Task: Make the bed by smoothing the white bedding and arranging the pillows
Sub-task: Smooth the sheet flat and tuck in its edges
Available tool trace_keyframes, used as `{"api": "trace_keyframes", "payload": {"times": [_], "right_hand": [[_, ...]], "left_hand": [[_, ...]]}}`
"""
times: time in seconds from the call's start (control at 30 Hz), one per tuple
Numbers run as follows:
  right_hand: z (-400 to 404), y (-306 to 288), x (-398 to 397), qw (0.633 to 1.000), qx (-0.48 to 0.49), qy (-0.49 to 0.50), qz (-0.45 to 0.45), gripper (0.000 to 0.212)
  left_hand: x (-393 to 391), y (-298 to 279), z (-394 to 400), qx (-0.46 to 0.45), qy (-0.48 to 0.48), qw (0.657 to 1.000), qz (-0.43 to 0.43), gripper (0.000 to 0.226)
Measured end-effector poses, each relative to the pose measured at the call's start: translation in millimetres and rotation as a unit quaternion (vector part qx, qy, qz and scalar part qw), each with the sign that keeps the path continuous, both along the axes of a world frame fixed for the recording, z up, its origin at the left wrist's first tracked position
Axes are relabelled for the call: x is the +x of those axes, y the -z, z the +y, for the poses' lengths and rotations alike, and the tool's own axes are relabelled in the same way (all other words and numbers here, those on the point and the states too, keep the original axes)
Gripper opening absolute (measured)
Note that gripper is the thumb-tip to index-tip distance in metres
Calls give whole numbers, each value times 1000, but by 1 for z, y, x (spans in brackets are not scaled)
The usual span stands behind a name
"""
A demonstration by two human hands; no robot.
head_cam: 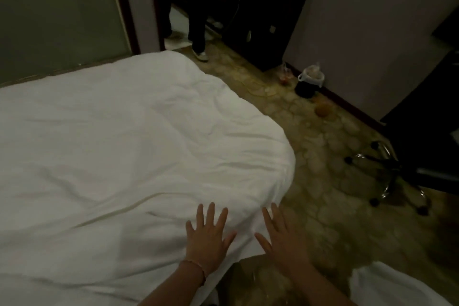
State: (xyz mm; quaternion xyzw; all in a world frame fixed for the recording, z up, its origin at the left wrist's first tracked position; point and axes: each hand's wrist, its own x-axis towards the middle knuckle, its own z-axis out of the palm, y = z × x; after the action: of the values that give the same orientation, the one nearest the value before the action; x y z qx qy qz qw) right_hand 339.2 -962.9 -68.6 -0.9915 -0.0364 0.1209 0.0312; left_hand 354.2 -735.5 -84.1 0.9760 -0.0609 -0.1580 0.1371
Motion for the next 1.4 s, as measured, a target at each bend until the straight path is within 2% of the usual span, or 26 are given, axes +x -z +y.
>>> {"api": "trace_keyframes", "payload": {"times": [0.17, 0.27, 0.47, 0.6, 0.77, 0.87, 1.03, 1.23, 1.33, 1.4], "right_hand": [[-72, 16, 48, 999, -27, -11, 20, 74], [-105, 28, 56, 998, -29, -9, 56, 75], [-166, 36, 77, 996, -43, -25, 70, 75], [-206, 51, 92, 994, -46, -84, 50, 77], [-256, 85, 128, 988, -28, -142, 47, 73], [-266, 109, 149, 987, -17, -153, 40, 76], [-267, 189, 156, 982, 28, -182, 49, 79], [-299, 342, 145, 971, 27, -222, 85, 76], [-318, 409, 153, 965, 31, -255, 52, 77], [-327, 447, 158, 964, 35, -262, 34, 76]], "left_hand": [[40, 14, -71, 3, 5, 1000, 29, 73], [48, 19, -100, -2, 9, 999, 44, 72], [66, 30, -153, -2, -15, 997, 72, 67], [65, 42, -194, 11, -25, 996, 85, 67], [62, 79, -246, 29, -113, 988, 97, 75], [60, 101, -270, 22, -137, 985, 101, 66], [60, 164, -289, 23, -101, 993, 49, 59], [60, 304, -317, 13, -94, 990, 106, 60], [56, 369, -329, 21, -89, 990, 112, 67], [57, 406, -335, 34, -75, 991, 107, 83]]}}
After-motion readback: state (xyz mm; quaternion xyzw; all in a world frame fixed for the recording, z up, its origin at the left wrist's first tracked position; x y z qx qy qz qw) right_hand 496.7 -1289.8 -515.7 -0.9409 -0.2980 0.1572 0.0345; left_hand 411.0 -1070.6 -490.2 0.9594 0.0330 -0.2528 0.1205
